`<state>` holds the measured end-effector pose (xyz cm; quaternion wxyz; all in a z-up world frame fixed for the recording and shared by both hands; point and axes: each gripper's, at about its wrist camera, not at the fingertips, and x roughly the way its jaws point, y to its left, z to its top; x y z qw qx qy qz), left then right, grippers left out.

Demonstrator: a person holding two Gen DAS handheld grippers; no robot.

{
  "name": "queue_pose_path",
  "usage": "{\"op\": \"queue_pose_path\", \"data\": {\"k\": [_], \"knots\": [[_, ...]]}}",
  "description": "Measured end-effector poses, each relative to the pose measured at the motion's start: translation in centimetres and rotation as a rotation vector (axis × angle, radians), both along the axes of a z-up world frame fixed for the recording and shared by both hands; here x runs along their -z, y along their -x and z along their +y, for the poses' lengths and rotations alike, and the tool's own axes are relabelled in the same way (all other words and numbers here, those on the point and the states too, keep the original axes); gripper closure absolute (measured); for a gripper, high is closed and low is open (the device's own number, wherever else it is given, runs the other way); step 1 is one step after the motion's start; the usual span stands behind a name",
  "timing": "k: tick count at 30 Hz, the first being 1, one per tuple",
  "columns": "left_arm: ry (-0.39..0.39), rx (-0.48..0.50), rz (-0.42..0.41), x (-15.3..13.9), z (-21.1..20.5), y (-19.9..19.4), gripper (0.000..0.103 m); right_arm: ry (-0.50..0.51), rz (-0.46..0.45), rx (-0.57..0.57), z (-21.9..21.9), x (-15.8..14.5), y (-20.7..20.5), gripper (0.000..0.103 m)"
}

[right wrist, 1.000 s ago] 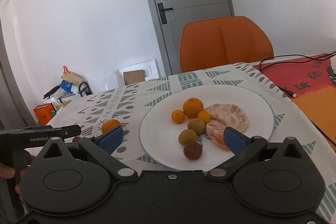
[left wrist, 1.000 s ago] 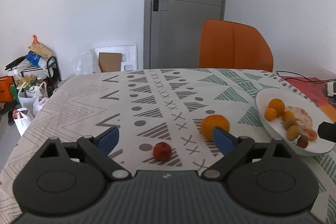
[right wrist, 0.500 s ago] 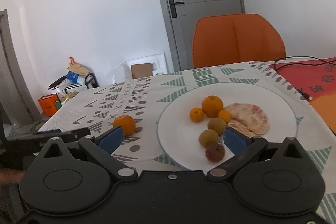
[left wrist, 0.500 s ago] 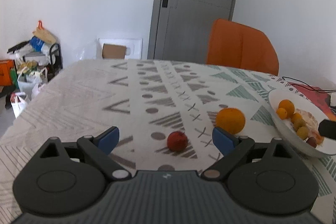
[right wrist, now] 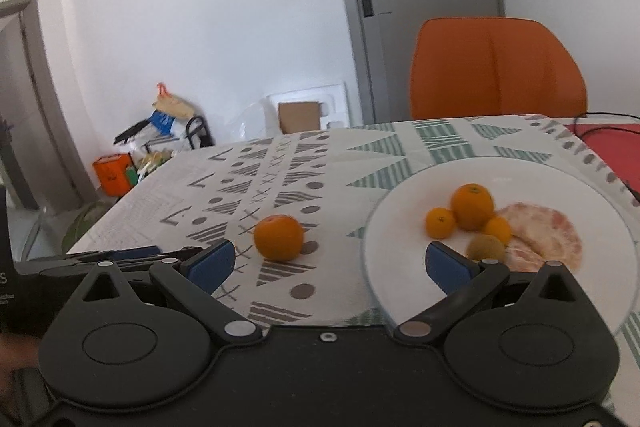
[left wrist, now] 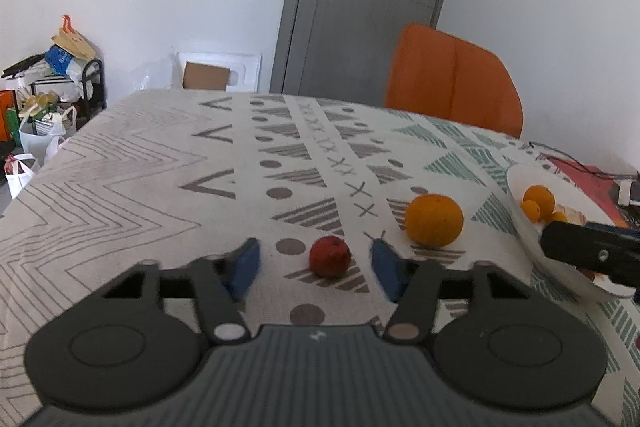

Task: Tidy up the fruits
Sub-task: 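Move both open grippers toward the red plum and the large orange, then grasp the red plum with the left gripper while the right grasps the large orange, then carry the red plum and large orange over the white plate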

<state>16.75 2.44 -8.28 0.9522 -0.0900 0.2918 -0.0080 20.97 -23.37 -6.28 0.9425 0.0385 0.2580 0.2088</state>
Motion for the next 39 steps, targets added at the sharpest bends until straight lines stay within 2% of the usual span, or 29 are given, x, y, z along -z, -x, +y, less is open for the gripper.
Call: {"op": "queue_pose_path", "data": {"k": [1, 2, 3, 8, 12, 26, 27, 30, 35, 39], "knots": [[0.002, 0.005, 0.008, 0.1, 0.0, -0.1, 0.062, 0.006, 0.0, -0.008, 0.4, 0.0, -0.1, 0.0], [0.006, 0.005, 0.01, 0.1, 0.0, -0.2, 0.074, 0.009, -0.001, -0.014, 0.7, 0.0, -0.2, 0.0], [0.013, 0.006, 0.011, 0.2, 0.2, -0.1, 0.082, 0.012, -0.001, -0.019, 1.0, 0.0, -0.2, 0.0], [0.032, -0.032, -0.028, -0.3, 0.9, 0.8, 0.082, 0.048, -0.009, -0.05, 2.5, 0.0, -0.6, 0.002], [0.037, -0.032, -0.043, -0.8, 1.0, 1.0, 0.082, 0.074, -0.011, -0.06, 3.5, 0.0, -1.4, 0.012], [0.076, -0.078, -0.076, -2.4, 3.2, 1.7, 0.082, 0.167, 0.016, -0.096, 7.5, 1.4, -3.9, 0.032], [0.079, -0.079, -0.077, -2.5, 3.3, 1.7, 0.082, 0.174, 0.02, -0.095, 7.7, 1.5, -4.1, 0.036], [0.089, -0.079, -0.082, -2.8, 3.5, 1.8, 0.082, 0.191, 0.042, -0.094, 8.2, 1.9, -4.8, 0.063], [0.087, -0.081, -0.084, -2.8, 3.7, 1.8, 0.082, 0.146, 0.064, -0.093, 7.8, 1.1, -4.3, 0.064], [0.048, -0.067, -0.083, -2.9, 2.8, 1.9, 0.082, 0.136, 0.05, -0.096, 7.3, 0.0, -3.2, 0.064]]}}
